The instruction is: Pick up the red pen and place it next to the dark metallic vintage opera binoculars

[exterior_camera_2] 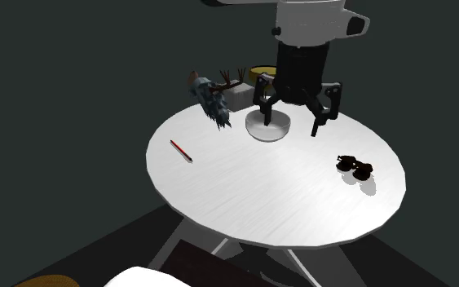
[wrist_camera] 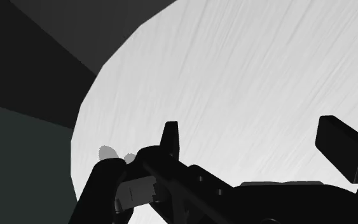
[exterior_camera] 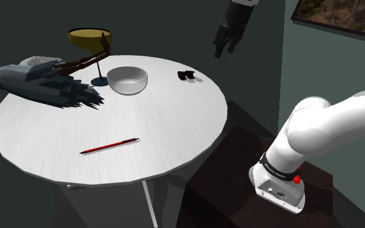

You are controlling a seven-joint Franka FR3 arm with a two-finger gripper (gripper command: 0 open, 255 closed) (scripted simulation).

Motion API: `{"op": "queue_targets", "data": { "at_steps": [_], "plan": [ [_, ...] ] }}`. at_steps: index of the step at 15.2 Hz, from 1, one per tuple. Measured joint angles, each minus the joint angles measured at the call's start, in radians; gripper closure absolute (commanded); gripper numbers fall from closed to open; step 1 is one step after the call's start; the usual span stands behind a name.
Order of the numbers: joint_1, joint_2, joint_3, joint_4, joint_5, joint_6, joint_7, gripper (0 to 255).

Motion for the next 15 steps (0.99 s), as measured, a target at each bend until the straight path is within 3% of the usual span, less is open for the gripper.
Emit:
{"op": "queue_targets", "data": {
  "at_steps": [3, 15],
  "plan": [
    [0.017, 0.030, 0.003, 0.001, 0.004, 0.024, -0.022, 0],
    [0.175, 0.363, 0.069, 0.085, 0.048, 0.221, -0.219, 0]
  ]
}}
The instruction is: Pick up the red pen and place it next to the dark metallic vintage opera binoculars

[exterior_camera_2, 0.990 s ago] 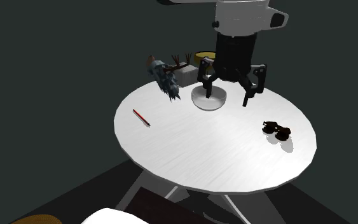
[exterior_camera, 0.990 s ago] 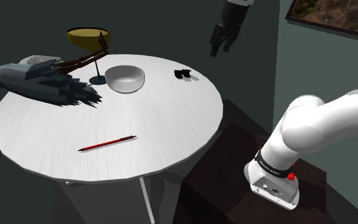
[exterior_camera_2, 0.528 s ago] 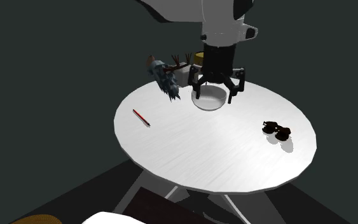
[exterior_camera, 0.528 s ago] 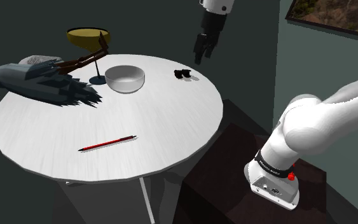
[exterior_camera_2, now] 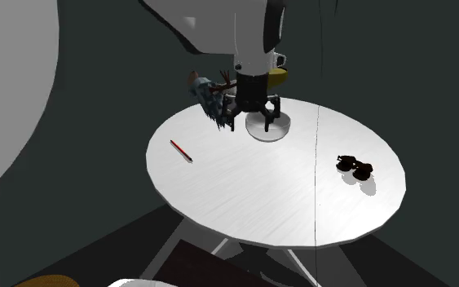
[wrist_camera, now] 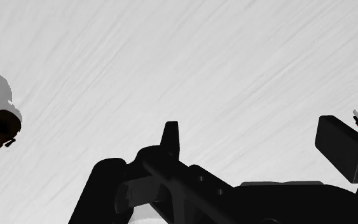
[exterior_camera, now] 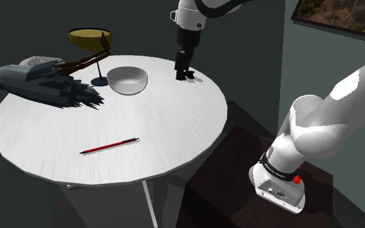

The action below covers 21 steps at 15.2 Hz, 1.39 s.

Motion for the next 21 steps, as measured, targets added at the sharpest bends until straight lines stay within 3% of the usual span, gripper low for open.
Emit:
{"op": "queue_targets", "data": {
  "at_steps": [11, 21],
  "plan": [
    [0.122, 0.279, 0.093, 0.100, 0.011, 0.129, -0.169, 0],
    [0.218, 0.505, 0.188, 0.204, -0.022, 0.206, -0.289, 0]
  ]
}}
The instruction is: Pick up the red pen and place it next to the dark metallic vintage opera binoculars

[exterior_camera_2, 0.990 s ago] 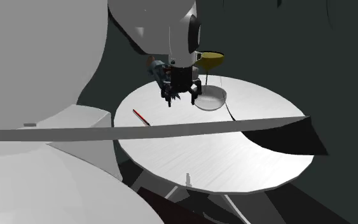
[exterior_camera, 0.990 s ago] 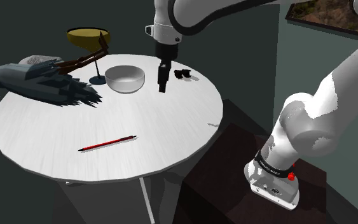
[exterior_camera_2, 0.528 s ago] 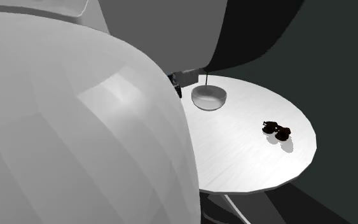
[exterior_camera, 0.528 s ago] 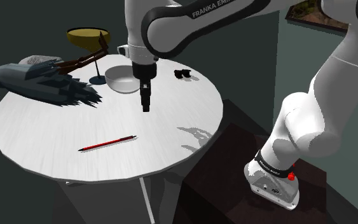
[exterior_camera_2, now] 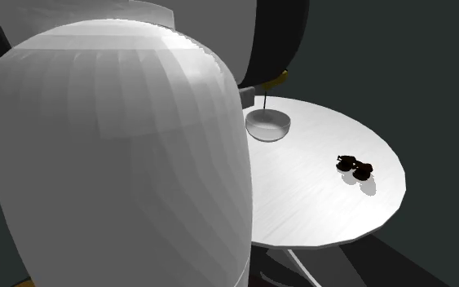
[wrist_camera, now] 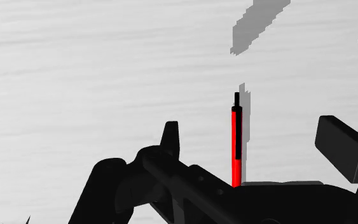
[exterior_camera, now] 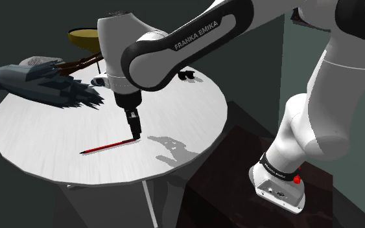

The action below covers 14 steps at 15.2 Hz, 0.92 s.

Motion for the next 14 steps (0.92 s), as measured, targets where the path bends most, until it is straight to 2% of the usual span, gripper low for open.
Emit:
{"op": "queue_targets", "data": {
  "at_steps": [7, 14],
  "plan": [
    [0.006, 0.047, 0.002, -0.042, -0.013, 0.085, -0.002, 0],
    [0.006, 0.053, 0.002, -0.045, -0.015, 0.095, -0.001, 0]
  ]
}}
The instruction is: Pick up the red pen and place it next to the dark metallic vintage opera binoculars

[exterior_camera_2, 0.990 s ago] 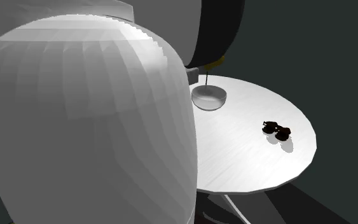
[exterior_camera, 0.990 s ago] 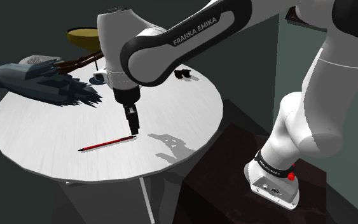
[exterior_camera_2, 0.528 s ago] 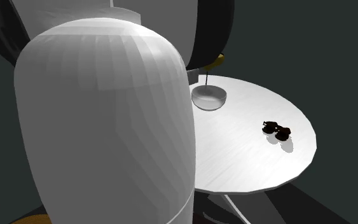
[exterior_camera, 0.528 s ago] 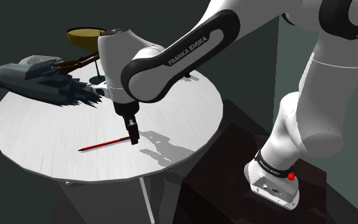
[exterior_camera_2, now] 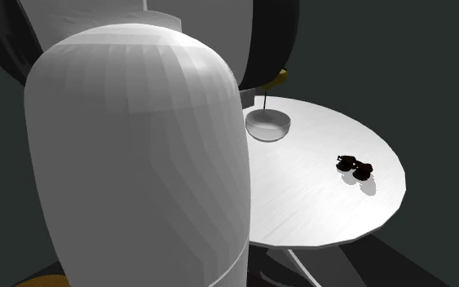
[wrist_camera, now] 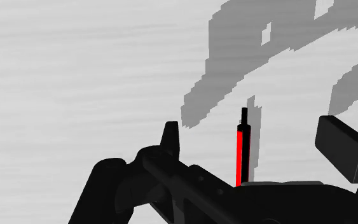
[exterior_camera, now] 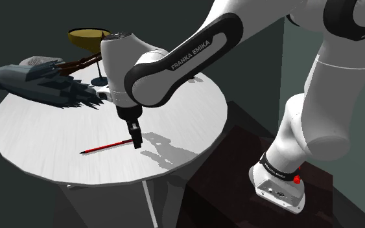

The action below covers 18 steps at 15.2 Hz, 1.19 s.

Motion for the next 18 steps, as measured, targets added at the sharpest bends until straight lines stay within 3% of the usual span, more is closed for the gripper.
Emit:
{"op": "queue_targets", "data": {
  "at_steps": [1, 11, 18],
  "plan": [
    [0.000, 0.000, 0.000, 0.000, 0.000, 0.000, 0.000, 255],
    [-0.001, -0.004, -0.002, 0.003, -0.001, 0.000, 0.001, 255],
    [-0.002, -0.042, 0.002, 0.032, 0.012, -0.073, -0.007, 255]
  ]
}}
